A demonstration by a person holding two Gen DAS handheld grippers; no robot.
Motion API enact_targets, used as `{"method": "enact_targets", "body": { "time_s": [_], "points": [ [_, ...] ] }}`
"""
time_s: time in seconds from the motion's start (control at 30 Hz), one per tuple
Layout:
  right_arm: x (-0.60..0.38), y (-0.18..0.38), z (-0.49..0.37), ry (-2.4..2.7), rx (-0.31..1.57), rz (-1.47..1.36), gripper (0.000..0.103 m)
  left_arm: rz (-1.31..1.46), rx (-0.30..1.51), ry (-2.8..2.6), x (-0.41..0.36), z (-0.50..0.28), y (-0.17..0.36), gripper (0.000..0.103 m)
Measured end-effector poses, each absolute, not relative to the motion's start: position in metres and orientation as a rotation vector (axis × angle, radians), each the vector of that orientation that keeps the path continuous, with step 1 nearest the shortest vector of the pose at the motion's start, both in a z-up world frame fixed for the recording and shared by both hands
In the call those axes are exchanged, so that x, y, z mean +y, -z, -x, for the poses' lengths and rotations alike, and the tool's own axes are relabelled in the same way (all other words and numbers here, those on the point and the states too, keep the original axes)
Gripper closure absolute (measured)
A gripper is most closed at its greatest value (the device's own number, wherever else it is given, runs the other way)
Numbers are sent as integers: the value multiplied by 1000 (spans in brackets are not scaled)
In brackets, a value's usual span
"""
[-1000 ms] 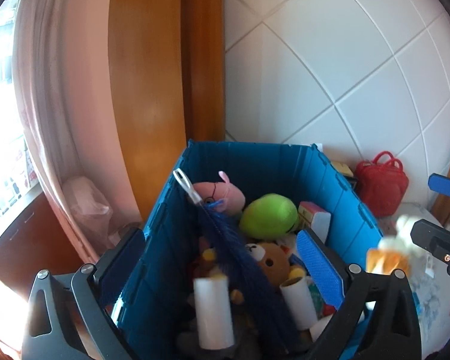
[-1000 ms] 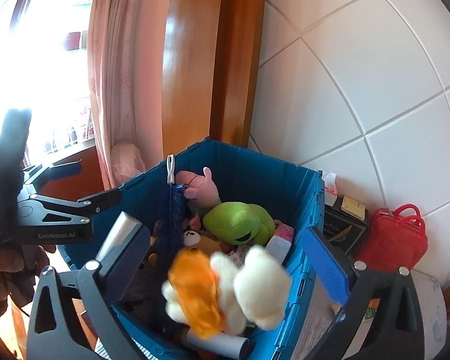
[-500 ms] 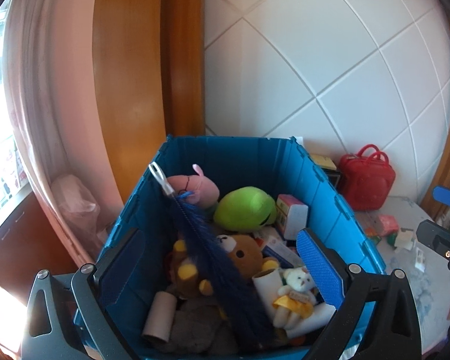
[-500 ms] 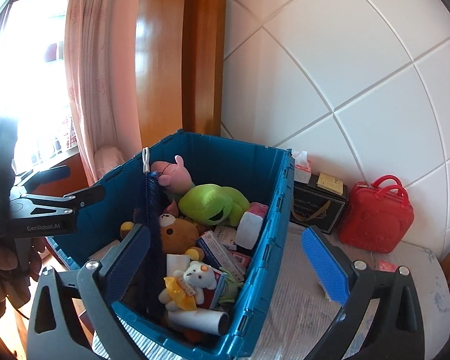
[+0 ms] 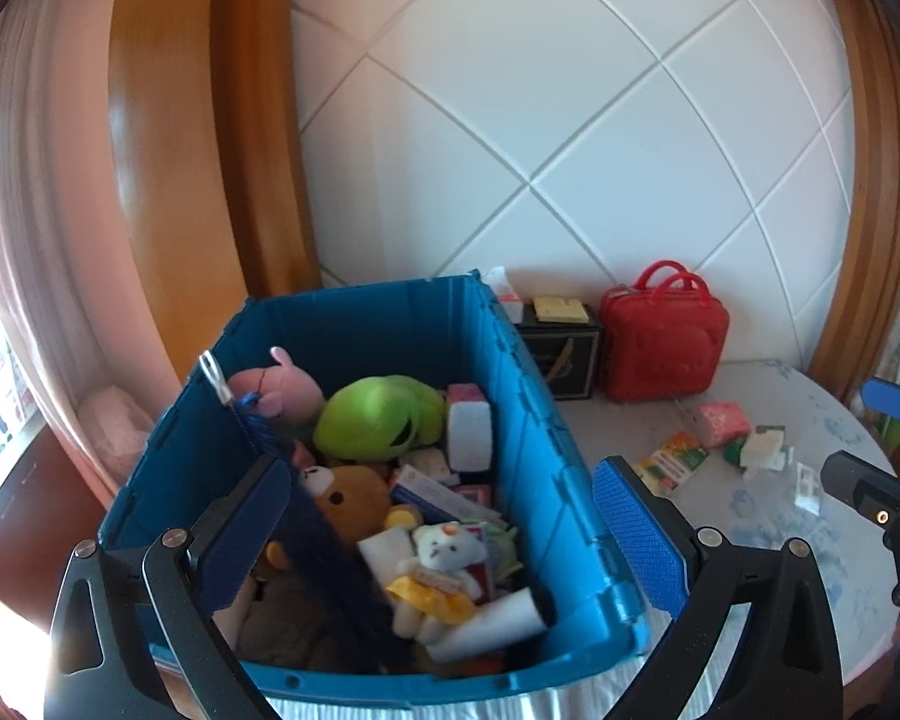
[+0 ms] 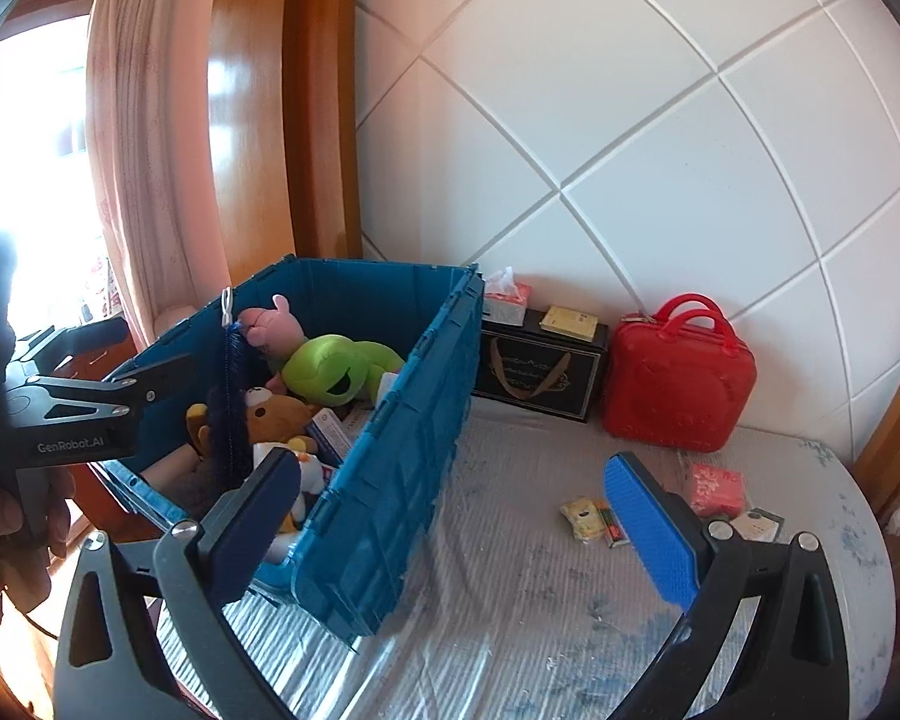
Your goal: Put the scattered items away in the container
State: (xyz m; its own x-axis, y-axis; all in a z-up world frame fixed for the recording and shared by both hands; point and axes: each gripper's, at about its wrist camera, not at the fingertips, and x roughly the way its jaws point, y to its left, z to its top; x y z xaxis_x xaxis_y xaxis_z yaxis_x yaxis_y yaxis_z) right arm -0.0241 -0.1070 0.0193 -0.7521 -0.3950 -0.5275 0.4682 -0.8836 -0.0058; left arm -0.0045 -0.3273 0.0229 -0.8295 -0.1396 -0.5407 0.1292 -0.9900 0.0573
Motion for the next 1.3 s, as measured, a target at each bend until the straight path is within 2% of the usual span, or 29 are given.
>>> {"method": "enact_targets", "body": {
  "time_s": [0.4,0.73,1.03,1.3],
  "points": [
    [28,-22,9,2684,124,-781,0,-952,-17,2948,-180,9,-16,1],
    [124,-3,-2,2742,105,-867,0,-1033,-27,2944,-75,2,5,1],
    [185,32,-16,2776,75,-1007,0,-1169,-41,2929,-15,-1,31,1],
    [208,41,-26,2798,82,-1052,0,-1208,-38,2952,5,-4,34,1]
  ]
}}
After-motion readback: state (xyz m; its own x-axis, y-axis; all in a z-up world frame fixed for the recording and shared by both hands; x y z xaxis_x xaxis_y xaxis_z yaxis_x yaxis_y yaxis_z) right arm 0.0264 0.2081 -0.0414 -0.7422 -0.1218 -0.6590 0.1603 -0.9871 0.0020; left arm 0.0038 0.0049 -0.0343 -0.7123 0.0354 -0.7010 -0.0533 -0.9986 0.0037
